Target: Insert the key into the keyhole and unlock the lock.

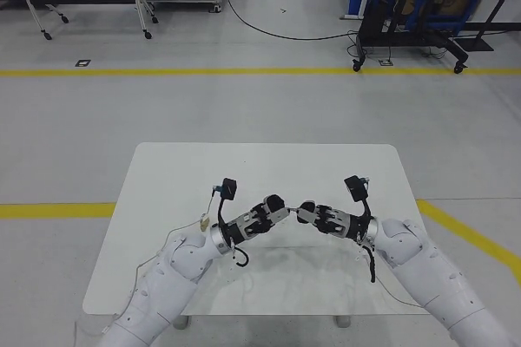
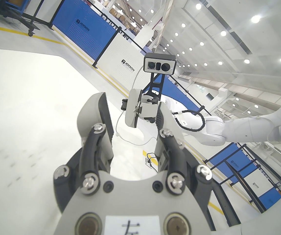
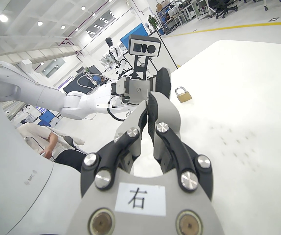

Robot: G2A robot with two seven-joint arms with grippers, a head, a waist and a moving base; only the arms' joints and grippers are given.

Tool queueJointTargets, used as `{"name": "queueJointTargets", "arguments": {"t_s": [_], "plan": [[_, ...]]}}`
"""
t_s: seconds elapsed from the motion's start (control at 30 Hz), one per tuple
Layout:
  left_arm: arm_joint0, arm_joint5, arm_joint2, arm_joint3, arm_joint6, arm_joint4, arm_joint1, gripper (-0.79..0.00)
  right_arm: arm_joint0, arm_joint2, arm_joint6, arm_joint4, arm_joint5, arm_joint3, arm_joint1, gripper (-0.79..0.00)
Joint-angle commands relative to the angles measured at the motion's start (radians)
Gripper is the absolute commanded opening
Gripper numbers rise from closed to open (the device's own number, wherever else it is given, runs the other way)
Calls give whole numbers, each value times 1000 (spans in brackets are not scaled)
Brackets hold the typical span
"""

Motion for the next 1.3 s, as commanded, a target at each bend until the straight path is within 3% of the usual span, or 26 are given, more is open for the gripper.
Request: {"name": "queueJointTargets", "arguments": {"t_s": [0.0, 0.03, 0.17, 0.23, 0.43, 0.7, 0.83, 1.27], "plan": [[1, 4, 1, 1, 2, 5, 0, -320, 2, -5, 10, 6, 0, 1, 0, -785], [1, 5, 2, 1, 3, 6, -1, -394, 5, -8, 15, 9, 0, 1, 0, -785], [0, 7, 8, 1, 6, 11, -3, -520, 13, -18, 34, 21, 0, 7, -1, -785], [-2, 8, 9, 1, 6, 15, -4, -619, 16, -20, 40, 28, 0, 9, -1, -785], [-4, 10, 16, 4, 7, 29, -7, -776, 21, -22, 50, 46, 0, 17, -1, -785], [-8, 15, 18, 10, 15, 49, -9, -785, 27, -30, 78, 67, 0, 22, -3, -785], [-5, 17, 4, 12, 38, 70, -8, -785, 33, -31, 86, 80, 0, 30, -4, -566], [28, 3, -20, -32, 51, 156, 3, -785, 53, -41, 108, 100, 0, 60, -13, -570]]}}
